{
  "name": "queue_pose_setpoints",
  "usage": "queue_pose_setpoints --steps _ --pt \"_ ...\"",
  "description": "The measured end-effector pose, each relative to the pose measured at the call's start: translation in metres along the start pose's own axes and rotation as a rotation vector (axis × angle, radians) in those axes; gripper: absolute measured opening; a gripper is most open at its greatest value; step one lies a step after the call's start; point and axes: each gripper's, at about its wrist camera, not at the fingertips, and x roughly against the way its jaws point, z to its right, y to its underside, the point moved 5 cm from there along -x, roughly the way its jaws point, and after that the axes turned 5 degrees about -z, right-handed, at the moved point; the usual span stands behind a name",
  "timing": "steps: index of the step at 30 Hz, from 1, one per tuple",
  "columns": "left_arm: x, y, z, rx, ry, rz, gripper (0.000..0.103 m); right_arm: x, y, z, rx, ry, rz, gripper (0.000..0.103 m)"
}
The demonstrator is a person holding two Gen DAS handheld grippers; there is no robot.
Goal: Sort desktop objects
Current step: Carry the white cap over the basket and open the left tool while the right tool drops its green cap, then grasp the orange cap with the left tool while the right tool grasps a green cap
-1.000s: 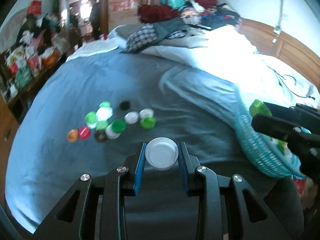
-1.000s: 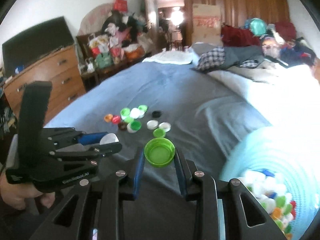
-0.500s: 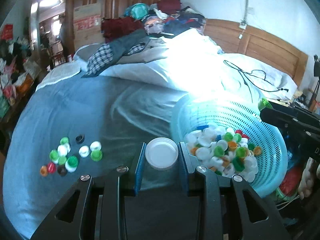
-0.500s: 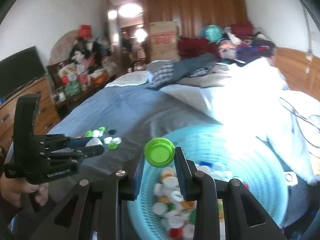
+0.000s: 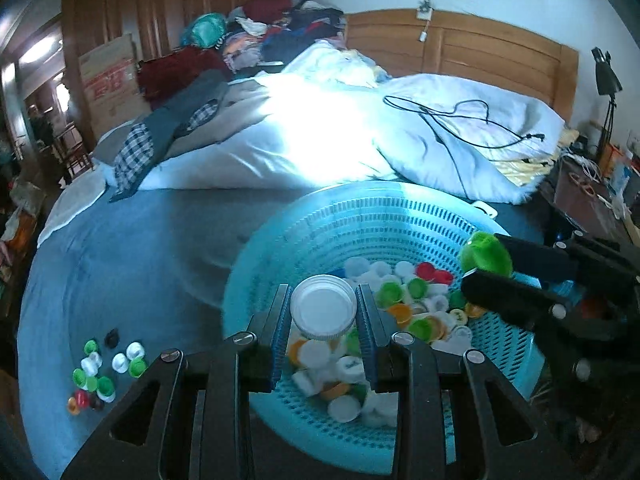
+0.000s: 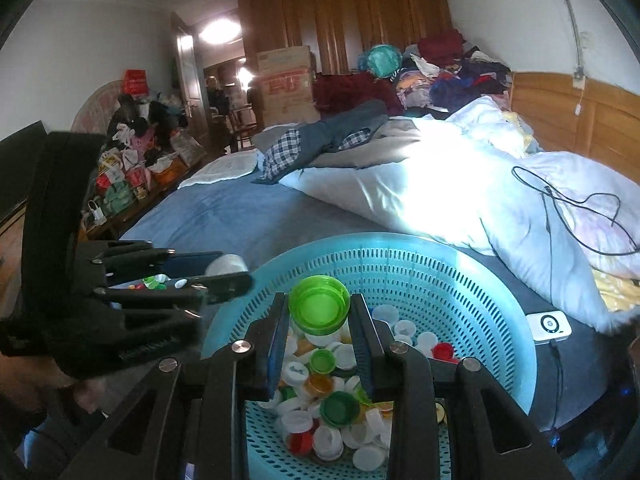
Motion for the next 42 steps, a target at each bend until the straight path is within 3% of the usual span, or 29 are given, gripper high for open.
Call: queue_pose_setpoints --steps 36,37,38,39,40,42 --pt "-0.016 0.002 0.009 0.016 0.013 -0.030 0.027 -0.005 0.012 0.005 -0.021 0.021 -0.030 0.033" --pt "-0.016 0.003 0.009 0.012 0.012 -0.033 0.036 -0.006 0.011 0.006 -0.021 0.032 -0.031 0.041" --pt "-0.016 0.003 0.008 0.008 0.008 -0.030 0.050 -0.005 0.011 0.008 -0.024 0.044 -0.024 0.064" --pt "-0.014 0.003 0.006 0.012 -0.010 -0.019 0.055 -0.003 0.010 0.009 -0.030 0.050 -0.012 0.073" --pt "-0.012 0.004 0.003 0.019 -0.013 -0.006 0.063 -0.001 0.010 0.011 -0.038 0.059 -0.004 0.077" --pt "-0.009 0.006 -0.004 0.036 -0.011 0.003 0.063 0.001 0.009 0.011 -0.040 0.058 -0.002 0.077"
